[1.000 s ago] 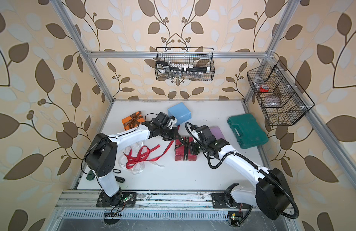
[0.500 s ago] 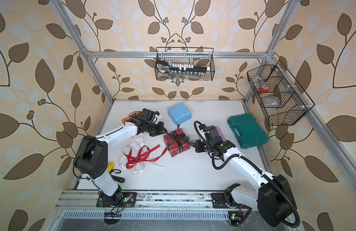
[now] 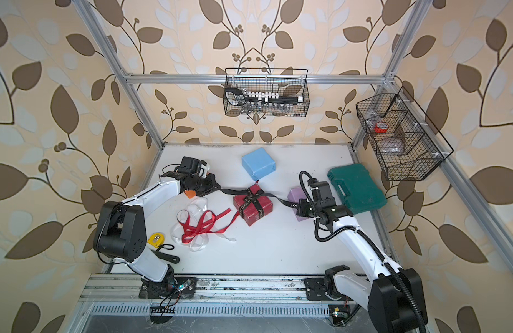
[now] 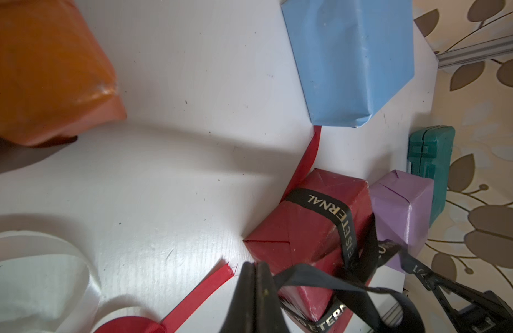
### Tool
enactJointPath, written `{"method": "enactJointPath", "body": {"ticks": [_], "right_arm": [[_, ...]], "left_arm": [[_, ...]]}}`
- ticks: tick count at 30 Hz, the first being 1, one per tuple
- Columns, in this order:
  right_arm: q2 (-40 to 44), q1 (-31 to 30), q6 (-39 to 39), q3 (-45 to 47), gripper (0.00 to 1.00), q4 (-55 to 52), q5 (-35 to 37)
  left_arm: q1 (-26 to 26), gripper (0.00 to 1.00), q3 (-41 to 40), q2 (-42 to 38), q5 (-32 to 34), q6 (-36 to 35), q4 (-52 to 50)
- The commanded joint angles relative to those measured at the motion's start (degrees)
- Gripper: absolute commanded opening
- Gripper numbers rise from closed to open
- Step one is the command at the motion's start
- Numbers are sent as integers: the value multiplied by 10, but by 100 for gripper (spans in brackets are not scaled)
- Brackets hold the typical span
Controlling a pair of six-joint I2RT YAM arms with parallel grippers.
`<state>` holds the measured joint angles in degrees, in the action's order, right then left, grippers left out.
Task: Untie the ribbon bows on the gift boxes
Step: Untie the ribbon from the gift box.
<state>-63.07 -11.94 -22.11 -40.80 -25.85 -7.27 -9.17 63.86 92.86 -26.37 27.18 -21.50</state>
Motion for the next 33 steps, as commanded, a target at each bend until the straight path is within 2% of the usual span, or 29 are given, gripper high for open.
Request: {"method": "enactJointPath", "body": {"ticks": [1,7,11,12,13,14,16,19,21,25,28,33], "right_arm": [[16,18,-9,8,0,-24,26],[40,36,-14,7,0,-37,76],[51,41,-16,8,0,-25,55],[48,40,-17,7,10,-22,37],[43,41,-15,3,29,-23,22],[39,41,-13,-1,42,-27,16],[41,41,-13,-9,60,-31,16],[61,40,-11,-17,73,-24,15],[66,40,-11,-25,74,-14,-14],[44,14,-45,-35,74,45,-129],[18,-42,-75,-41,73,104,-142],[-55,-81,-149,-46,69,227,-214]], "left_arm": [[13,0,-6,-33,4,-19,-10],[47,0,-18,-54,20,-28,-26],[66,0,-37,-69,22,-27,-29],[66,26,-36,-71,25,-27,-36],[67,62,-35,-73,26,-27,-43],[66,97,-33,-73,25,-27,-47],[66,99,-30,-79,25,-26,-53],[66,99,-25,-94,23,-26,-51],[65,99,-21,-98,-2,-27,-40],[30,99,1,-91,-64,-22,-9],[-22,99,37,-55,-63,-36,-21],[-89,99,76,11,-27,-54,-37]]}}
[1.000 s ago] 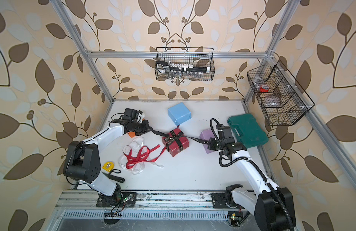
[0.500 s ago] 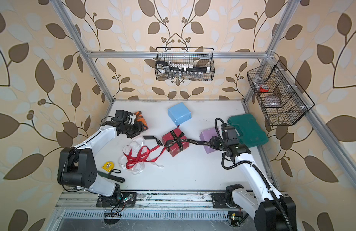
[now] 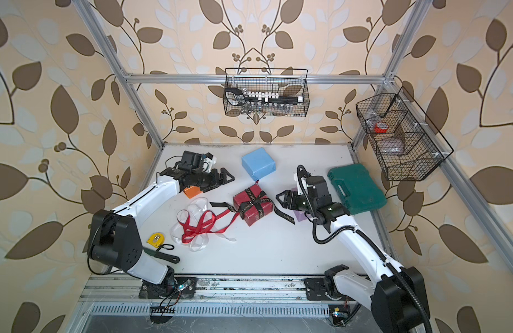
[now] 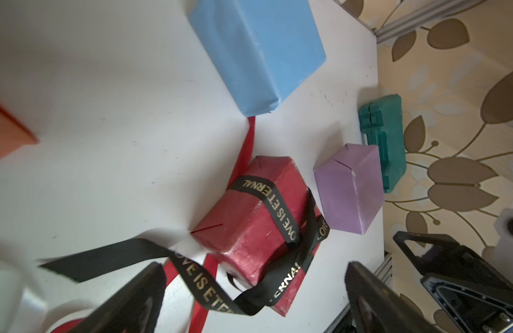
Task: Untie the ribbon bows on the gift boxes
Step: Untie the ribbon from the gift box.
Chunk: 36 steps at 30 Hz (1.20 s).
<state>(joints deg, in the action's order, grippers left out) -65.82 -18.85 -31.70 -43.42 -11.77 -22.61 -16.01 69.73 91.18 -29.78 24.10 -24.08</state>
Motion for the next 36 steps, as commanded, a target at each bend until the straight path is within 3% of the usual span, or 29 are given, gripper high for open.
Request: {"method": "enactJointPath", "body": {"ticks": [1,8,17,27,36], "right_arm": [[-44,-19,-62,-24,68,106,-70],[-161,-60,-75,-84,58,156,-116],[-268,-67,-67,-112,56,157,-107],[-312,-73,-75,-107,56,164,-126],[-307,-103,-151,-48,56,246,-132]], "left_arm": [[-28,99,19,41,13,-23,-11],[-47,99,23,100,24,-39,-23],[-50,99,-11,94,64,-59,-31],[-54,99,-19,109,89,-60,-42],[-61,99,-32,106,90,-57,-39]]}}
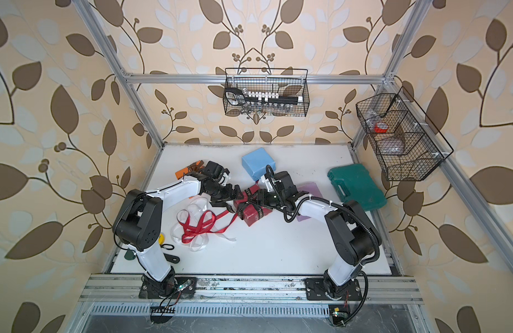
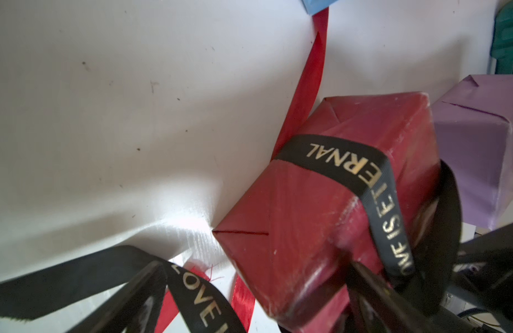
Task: Untie the ribbon bows on the gift boxes
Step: Untie the ribbon from the gift box.
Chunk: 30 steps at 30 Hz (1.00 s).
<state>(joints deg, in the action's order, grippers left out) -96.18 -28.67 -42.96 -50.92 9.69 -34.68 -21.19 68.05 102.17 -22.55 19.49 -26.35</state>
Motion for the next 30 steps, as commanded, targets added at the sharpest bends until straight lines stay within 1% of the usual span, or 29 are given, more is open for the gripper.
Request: {"method": "enactJointPath", "body": {"ticks": [1,8,9,15,21,24,26,27,30], "right_arm": [[-9,-5,-47,28,56,46,-13],[-53,-5,-84,-1,57,143,-31],[-56,-5,-106,-2,57,160,-34],[-63,-5,-164,4,58,282,-41],[-88,-5,-217,0,58,396,-43],[-85,-5,-223,-6,58,414,-40],[-76,-4,-219,-7,59,402,-32],[-71,-3,-214,-8,59,382,-25],[-53,-2,-165,-22,59,262,2]], "left_arm": [[-11,99,-16,-3,18,-10,-16],[-18,99,-16,1,19,-13,-20],[-18,99,-16,1,19,-13,-21],[-19,99,-17,2,18,-12,-23],[-20,99,-19,5,18,-13,-28],[-20,99,-18,6,17,-14,-30],[-20,99,-17,7,17,-14,-32],[-20,99,-17,8,17,-14,-33],[-20,99,-15,10,15,-15,-35]]}}
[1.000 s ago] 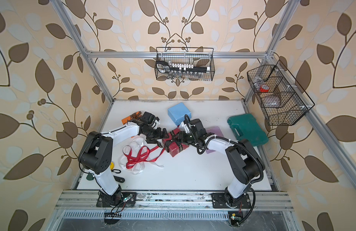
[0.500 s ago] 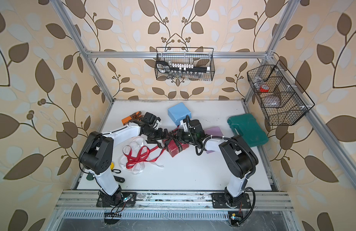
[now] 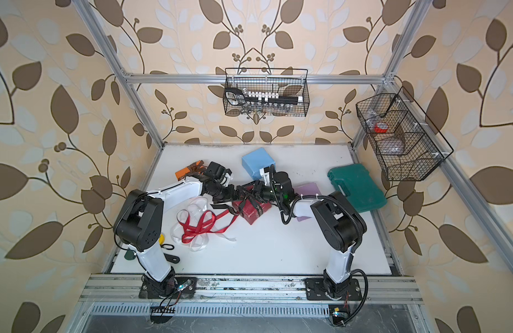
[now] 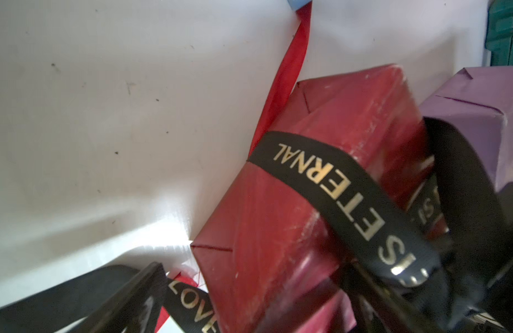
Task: Untie the ribbon bows on the gift boxes
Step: Untie the ribbon from the gift box.
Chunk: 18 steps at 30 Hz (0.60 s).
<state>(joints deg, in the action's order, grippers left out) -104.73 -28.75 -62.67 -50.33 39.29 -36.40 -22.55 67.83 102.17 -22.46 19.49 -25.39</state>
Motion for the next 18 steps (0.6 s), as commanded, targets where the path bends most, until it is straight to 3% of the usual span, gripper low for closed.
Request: {"method": "enactJointPath", "body": {"ticks": [1,4,8,18], "right_arm": [[39,-1,47,-28,59,-69,34],[54,0,63,-16,61,-113,75],[48,2,46,-8,61,-85,81],[-28,1,-104,-12,61,214,-23]], "left_arm": [[-7,99,-13,9,14,-15,-44],[-7,99,-13,8,15,-15,-44],[-7,99,-11,11,14,-14,-45],[-8,99,-10,14,15,-15,-49]]}}
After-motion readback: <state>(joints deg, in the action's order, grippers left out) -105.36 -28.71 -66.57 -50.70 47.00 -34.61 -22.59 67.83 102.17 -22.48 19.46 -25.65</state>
